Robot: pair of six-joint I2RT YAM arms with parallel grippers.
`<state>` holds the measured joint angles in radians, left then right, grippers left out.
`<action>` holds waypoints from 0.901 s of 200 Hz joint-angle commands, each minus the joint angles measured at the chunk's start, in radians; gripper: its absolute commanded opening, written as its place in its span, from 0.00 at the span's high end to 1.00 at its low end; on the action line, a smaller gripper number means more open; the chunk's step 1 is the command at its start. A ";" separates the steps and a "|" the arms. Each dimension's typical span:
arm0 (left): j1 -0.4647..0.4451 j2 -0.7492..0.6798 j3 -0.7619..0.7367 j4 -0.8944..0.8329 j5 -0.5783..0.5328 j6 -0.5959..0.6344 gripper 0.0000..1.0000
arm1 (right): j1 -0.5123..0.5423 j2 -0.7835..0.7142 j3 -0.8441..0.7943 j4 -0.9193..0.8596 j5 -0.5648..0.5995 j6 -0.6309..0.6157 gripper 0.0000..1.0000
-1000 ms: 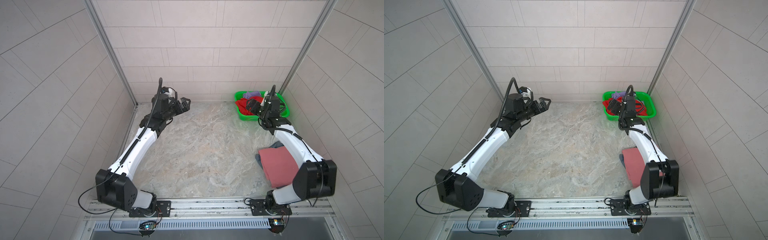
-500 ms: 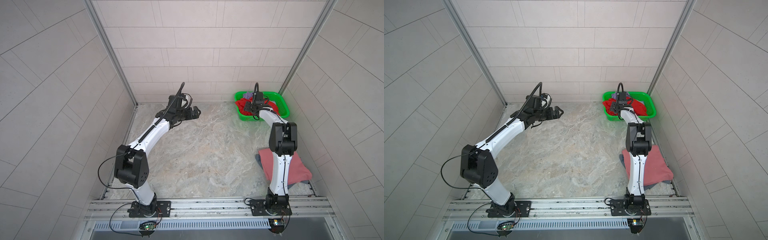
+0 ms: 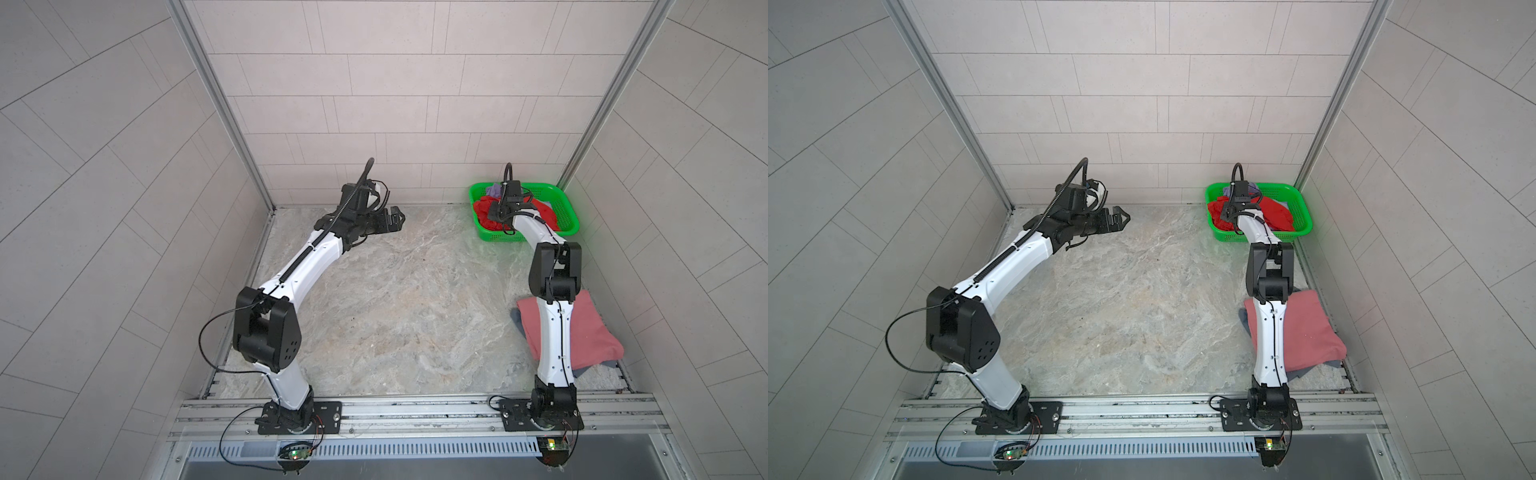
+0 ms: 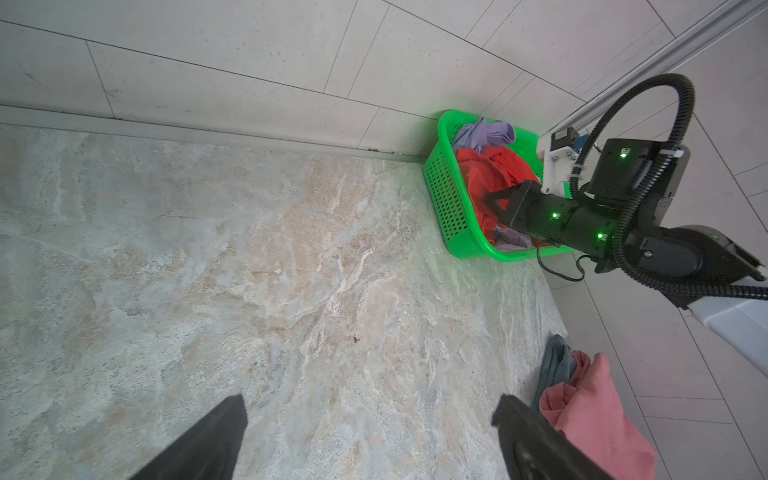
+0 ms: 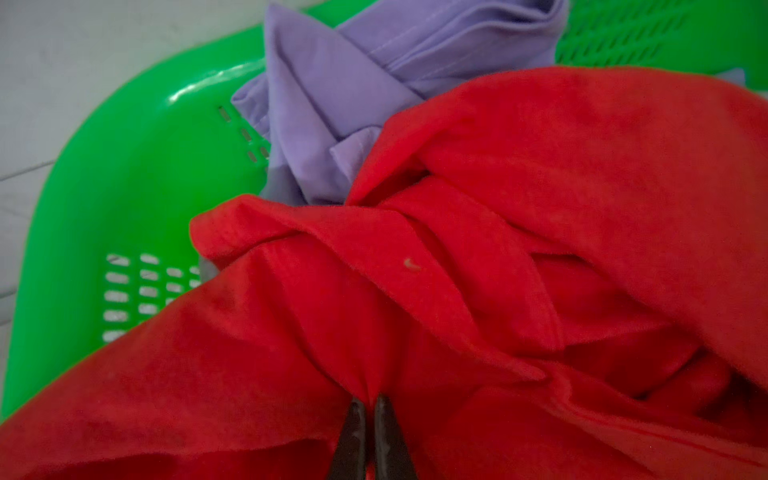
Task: Fold and stack the t-shirts
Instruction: 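Reach the right gripper into the green basket and grasp the red t-shirt, then lift the red t-shirt out of the basket and drop it on the table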
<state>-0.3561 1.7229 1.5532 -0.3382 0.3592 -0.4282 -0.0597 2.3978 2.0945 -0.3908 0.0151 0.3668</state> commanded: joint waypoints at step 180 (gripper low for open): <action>0.337 -0.278 -0.078 0.250 0.194 -0.095 0.00 | 0.353 -0.934 -0.278 0.246 -0.211 0.087 1.00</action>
<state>-0.0799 1.5703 1.5036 -0.1139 0.5442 -0.5339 0.2909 1.4364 1.9171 -0.1207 -0.2462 0.4267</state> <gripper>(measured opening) 0.998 0.048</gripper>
